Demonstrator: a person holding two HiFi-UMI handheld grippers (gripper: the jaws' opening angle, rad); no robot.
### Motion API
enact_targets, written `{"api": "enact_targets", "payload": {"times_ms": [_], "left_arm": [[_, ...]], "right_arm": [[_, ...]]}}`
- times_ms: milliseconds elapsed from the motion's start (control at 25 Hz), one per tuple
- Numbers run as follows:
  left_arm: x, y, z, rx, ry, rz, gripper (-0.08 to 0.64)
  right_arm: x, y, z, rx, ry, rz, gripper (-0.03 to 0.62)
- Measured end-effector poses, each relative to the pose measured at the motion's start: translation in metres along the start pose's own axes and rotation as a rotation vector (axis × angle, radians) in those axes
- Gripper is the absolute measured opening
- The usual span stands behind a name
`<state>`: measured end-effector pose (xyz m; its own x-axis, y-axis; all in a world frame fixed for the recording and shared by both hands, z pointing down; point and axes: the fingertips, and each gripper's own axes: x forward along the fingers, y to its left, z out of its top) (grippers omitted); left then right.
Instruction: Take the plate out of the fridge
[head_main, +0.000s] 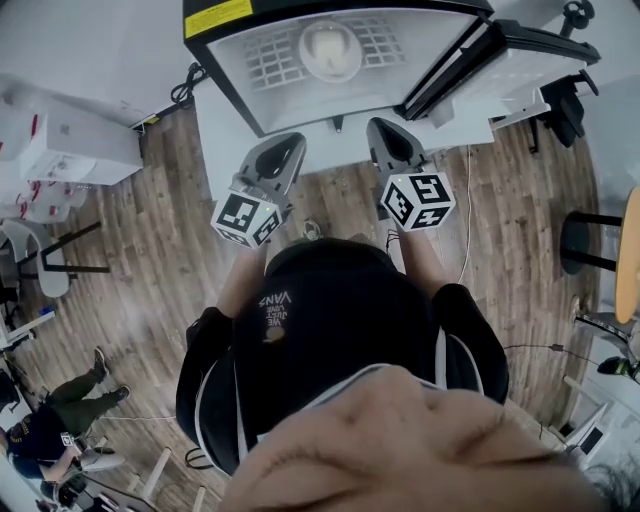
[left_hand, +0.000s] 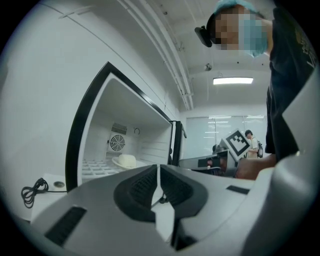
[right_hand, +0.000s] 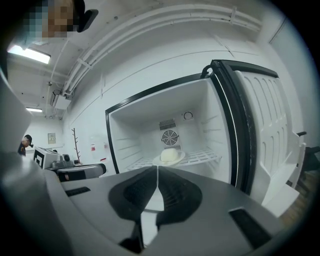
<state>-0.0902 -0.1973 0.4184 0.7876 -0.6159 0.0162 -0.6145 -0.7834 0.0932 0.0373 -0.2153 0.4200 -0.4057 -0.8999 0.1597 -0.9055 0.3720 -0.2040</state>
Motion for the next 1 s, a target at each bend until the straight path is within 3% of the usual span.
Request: {"api": "enact_targets", "payload": {"times_ms": [440,1000], "left_arm": [[0.007,0.014,-0.005,-0.008,0.013,-0.022,0.025],[0.046,0.032,-0.011,-0.1,0.007,0.093,0.025]], "right_arm": [[0.013,-0.002,-0.006,0.01,0.019,-0.023,0.011],[0.047,-0.038,0.003,0.021,0.044,0.057,0.011]]}}
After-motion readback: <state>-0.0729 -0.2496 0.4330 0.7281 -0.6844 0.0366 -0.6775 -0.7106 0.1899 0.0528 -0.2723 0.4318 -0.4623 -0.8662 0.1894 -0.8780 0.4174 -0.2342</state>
